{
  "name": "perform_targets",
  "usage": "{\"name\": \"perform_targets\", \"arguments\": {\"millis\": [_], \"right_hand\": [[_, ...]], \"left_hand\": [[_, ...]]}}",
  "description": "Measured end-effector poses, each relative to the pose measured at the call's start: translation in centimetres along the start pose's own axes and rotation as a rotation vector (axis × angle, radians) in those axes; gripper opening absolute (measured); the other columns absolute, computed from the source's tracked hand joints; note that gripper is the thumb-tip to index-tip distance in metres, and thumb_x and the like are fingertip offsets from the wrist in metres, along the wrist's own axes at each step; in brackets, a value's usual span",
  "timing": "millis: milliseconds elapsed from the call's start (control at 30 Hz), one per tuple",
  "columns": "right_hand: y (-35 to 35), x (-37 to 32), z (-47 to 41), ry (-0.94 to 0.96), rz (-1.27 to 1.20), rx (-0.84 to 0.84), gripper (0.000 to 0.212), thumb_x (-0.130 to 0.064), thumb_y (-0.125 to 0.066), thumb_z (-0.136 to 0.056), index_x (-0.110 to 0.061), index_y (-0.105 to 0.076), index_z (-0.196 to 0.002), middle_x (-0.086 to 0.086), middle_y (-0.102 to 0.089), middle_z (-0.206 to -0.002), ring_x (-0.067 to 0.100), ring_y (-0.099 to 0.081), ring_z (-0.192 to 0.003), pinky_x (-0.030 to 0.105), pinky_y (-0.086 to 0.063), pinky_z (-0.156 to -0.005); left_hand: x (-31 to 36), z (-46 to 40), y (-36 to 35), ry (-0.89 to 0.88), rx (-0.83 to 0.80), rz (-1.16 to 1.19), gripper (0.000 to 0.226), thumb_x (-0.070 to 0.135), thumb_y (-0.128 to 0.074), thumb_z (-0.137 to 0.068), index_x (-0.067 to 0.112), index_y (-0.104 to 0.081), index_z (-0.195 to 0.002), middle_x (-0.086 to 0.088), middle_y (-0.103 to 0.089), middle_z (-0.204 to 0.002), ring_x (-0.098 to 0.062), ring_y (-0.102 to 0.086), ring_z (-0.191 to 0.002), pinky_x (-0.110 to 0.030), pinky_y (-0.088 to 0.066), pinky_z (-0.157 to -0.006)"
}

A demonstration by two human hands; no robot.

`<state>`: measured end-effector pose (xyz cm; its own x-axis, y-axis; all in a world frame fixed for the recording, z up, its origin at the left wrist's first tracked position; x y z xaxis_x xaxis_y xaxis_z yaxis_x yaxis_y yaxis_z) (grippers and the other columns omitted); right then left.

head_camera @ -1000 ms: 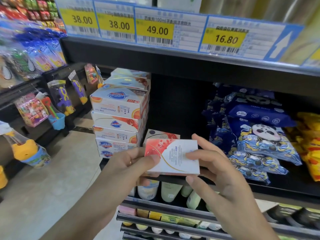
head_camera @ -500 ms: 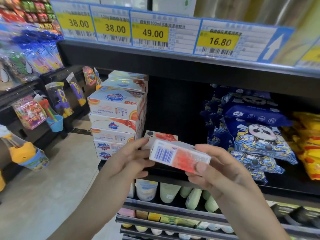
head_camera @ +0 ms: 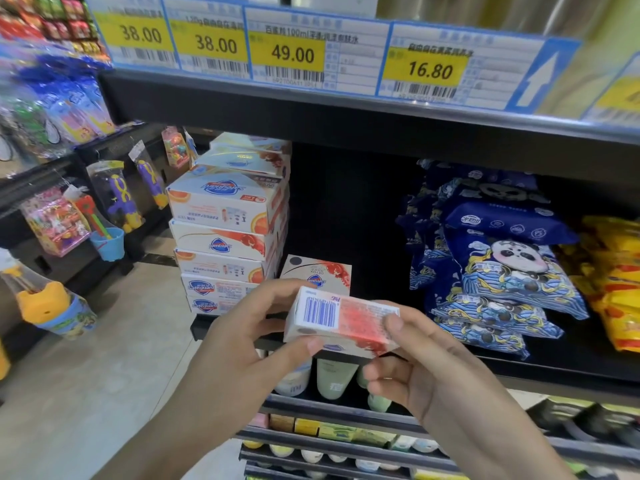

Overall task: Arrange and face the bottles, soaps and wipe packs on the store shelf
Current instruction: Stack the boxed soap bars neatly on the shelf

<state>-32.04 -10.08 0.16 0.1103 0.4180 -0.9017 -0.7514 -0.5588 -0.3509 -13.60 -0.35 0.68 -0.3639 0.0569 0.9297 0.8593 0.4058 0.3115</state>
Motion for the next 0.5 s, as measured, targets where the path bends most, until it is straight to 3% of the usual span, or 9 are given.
{"name": "perform_targets", "arguments": {"millis": [133,233,300,400,500], "right_hand": [[-0.1,-0.5,0.2,0.062,0.23,0.045,0.04,-0.05,-0.068,-0.08,-0.037,-0.073,-0.117,0.003,-0.076,-0.114,0.029,-0.074,-0.098,0.044,-0.058,-0.088],[-0.2,-1.0,0.4,0.192,0.382,0.099,0.042,-0.052,-0.068,-0.079,-0.051,-0.065,-0.121,-0.012,-0.071,-0.126,0.014,-0.073,-0.108,0.041,-0.057,-0.094],[-0.4,-1.1,0.7,0.29,0.417,0.102,0.056,-0.05,-0.078,-0.076,-0.055,-0.057,-0.127,-0.023,-0.063,-0.133,0.006,-0.068,-0.115,0.036,-0.055,-0.096],[-0.9,-0.6,1.2,0.452,0.532,0.082,0.073,-0.036,-0.086,-0.075,-0.057,-0.048,-0.135,-0.022,-0.056,-0.143,0.005,-0.058,-0.129,0.036,-0.049,-0.104],[-1.5,-0.3,1.3,0.592,0.679,0.067,0.079,-0.017,-0.085,-0.081,-0.057,-0.046,-0.137,-0.016,-0.046,-0.153,0.008,-0.049,-0.138,0.037,-0.046,-0.108]], "left_hand": [[-0.2,-0.2,0.0,0.048,0.02,0.109,0.041,0.024,-0.076,-0.082,0.035,-0.066,-0.12,0.009,-0.075,-0.119,-0.016,-0.07,-0.114,-0.04,-0.056,-0.095],[-0.1,-0.4,0.0,0.094,0.042,0.207,0.042,0.027,-0.075,-0.079,0.027,-0.067,-0.12,0.005,-0.078,-0.113,-0.016,-0.074,-0.107,-0.04,-0.057,-0.093],[0.1,-0.5,0.2,0.128,0.058,0.249,0.045,0.031,-0.074,-0.075,0.027,-0.069,-0.12,0.006,-0.079,-0.11,-0.014,-0.075,-0.104,-0.036,-0.059,-0.09],[0.2,-0.7,0.5,0.201,0.082,0.316,0.043,0.033,-0.072,-0.074,0.027,-0.072,-0.117,0.005,-0.08,-0.104,-0.015,-0.077,-0.099,-0.027,-0.062,-0.083],[0.1,-0.7,0.6,0.279,0.066,0.329,0.042,0.036,-0.071,-0.074,0.027,-0.073,-0.115,0.002,-0.081,-0.103,-0.017,-0.077,-0.098,-0.036,-0.058,-0.091]]}}
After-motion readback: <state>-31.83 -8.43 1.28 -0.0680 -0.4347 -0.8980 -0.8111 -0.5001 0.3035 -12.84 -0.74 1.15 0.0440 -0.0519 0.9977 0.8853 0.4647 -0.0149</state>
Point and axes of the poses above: each hand's wrist, its own z-axis away from the middle knuckle, its own y-axis out of the back of the hand, x = y × z, the point moved 4 cm from there along -z, towards the middle knuckle
